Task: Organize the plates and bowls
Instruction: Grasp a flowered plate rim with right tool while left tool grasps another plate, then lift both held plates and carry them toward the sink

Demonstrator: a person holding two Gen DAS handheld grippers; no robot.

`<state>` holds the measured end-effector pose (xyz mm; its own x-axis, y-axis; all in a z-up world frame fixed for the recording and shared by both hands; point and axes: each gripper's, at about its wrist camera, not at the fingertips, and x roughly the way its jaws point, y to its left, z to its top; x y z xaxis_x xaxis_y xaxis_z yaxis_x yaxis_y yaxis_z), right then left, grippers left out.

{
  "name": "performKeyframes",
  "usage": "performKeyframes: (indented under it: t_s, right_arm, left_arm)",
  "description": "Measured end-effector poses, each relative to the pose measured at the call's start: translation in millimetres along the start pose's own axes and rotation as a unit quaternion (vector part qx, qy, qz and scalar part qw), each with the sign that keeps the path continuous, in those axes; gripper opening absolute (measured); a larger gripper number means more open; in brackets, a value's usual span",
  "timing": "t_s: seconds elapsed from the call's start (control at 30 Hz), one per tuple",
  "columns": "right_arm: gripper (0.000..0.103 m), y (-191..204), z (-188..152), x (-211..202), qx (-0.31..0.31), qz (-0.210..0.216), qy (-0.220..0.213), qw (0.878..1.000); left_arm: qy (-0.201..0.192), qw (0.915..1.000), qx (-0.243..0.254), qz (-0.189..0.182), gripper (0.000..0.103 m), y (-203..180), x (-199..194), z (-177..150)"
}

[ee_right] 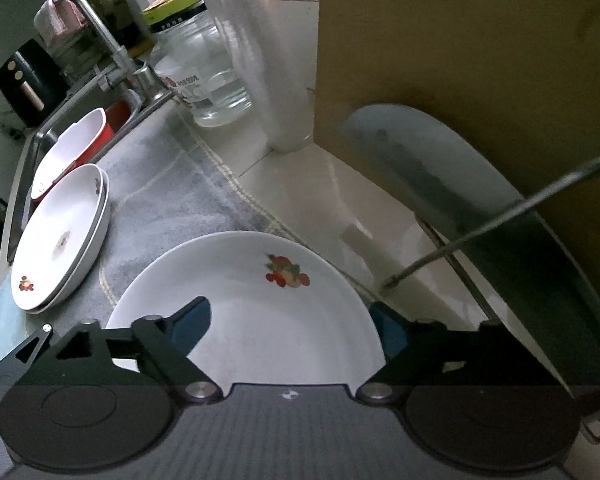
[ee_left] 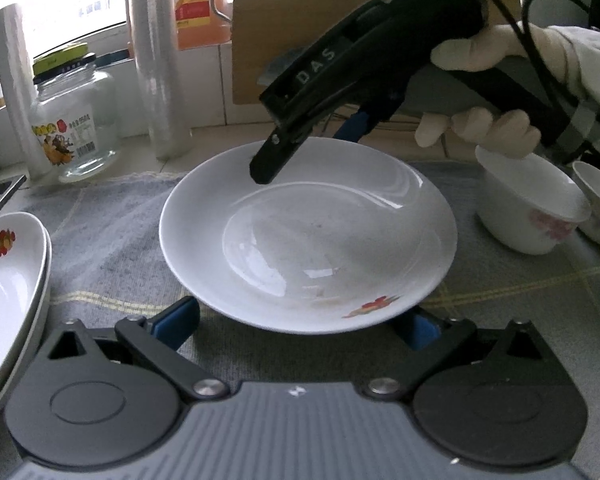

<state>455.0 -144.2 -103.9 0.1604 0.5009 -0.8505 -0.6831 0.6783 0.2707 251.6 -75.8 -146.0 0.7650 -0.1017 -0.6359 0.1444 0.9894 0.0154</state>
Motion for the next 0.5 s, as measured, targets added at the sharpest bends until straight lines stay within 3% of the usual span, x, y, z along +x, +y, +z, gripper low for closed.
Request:
performKeyframes:
  t_s: [0.5]
  right_arm:
    - [0.086,-1.7,1.5,1.2,-0.018,0.026,0.02,0.999]
  left_arm:
    - [-0.004,0.9999,0.012,-0.004,0.102,-1.9,-2.5,2.2]
